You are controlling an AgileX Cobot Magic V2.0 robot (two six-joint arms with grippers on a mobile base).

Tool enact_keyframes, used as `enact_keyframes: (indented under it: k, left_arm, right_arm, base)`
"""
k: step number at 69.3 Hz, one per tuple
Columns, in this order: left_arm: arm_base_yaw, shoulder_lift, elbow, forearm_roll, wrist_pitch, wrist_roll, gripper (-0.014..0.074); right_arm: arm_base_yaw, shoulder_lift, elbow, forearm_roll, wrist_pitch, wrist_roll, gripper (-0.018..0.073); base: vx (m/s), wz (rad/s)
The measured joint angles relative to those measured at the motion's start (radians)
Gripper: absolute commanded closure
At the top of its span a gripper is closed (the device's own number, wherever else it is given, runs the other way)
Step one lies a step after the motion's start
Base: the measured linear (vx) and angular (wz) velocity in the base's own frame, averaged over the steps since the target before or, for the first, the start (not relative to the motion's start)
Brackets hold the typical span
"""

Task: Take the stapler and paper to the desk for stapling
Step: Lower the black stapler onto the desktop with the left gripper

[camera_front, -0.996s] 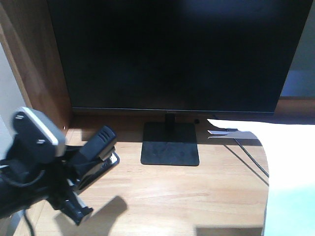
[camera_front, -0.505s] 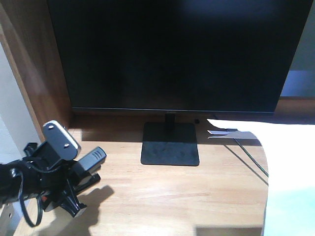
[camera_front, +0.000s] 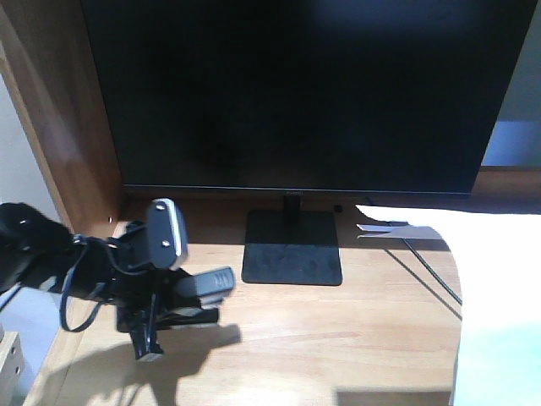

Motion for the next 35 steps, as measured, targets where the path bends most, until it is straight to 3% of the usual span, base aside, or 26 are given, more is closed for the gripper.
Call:
enact_keyframes:
  k: [14, 25, 35]
  left_arm:
    - [0.000, 0.117, -0.050, -0.122, 0.116, 0.207, 0.0603]
    - [0.000, 0.191, -0.066, -0.220, 0.132, 0.240, 0.0603]
    - [-0.006, 0.248, -0.067, -0.244, 0.129, 0.243, 0.0603]
  right_arm:
    - [0.000, 0.000, 0.000, 0.000, 0.000, 0.000, 0.0561]
    - [0.000, 0.000, 0.000, 0.000, 0.000, 0.000, 0.0561]
    - [0.000, 0.000, 0.000, 0.000, 0.000, 0.000, 0.0561]
  base:
    - [0.00, 0.00]
    - [0.00, 0.00]
    - [0.00, 0.00]
